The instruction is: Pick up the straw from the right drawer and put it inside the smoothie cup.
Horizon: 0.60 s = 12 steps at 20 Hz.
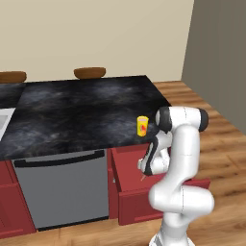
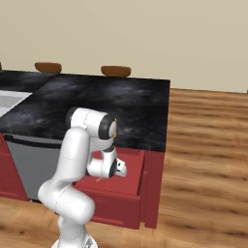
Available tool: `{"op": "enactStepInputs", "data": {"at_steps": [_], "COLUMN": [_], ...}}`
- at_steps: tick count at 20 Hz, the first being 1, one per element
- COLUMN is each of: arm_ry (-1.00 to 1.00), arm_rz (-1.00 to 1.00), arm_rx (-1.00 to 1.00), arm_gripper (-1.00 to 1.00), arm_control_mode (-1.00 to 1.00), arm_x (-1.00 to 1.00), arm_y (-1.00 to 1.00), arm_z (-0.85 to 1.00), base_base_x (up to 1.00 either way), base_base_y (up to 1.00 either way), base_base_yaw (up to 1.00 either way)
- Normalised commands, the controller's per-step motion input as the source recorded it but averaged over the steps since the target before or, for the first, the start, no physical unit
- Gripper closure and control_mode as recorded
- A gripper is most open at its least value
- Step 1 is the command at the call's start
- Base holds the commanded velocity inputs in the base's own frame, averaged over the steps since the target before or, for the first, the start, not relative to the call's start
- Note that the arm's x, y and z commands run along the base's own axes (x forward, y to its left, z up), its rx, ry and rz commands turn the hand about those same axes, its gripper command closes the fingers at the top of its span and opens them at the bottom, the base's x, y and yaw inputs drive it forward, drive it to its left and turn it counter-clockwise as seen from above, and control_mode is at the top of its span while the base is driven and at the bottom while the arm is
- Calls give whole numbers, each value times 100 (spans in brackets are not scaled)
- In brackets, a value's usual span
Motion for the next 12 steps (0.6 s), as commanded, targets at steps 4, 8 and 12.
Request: {"op": "enactStepInputs", "data": {"at_steps": [4, 8, 12], "arm_ry": [0, 0, 0], "arm_rz": [-3, -3, -3], "arm_rx": [0, 0, -3], "arm_gripper": [-100, -100, -100], "arm_control_mode": [-100, -100, -100], "arm_x": [21, 18, 13], "arm_y": [3, 7, 17], "arm_z": [-13, -24, -42], "base_base_x": [0, 0, 0], "base_base_y": [0, 0, 0], "base_base_yaw": [0, 0, 0]}}
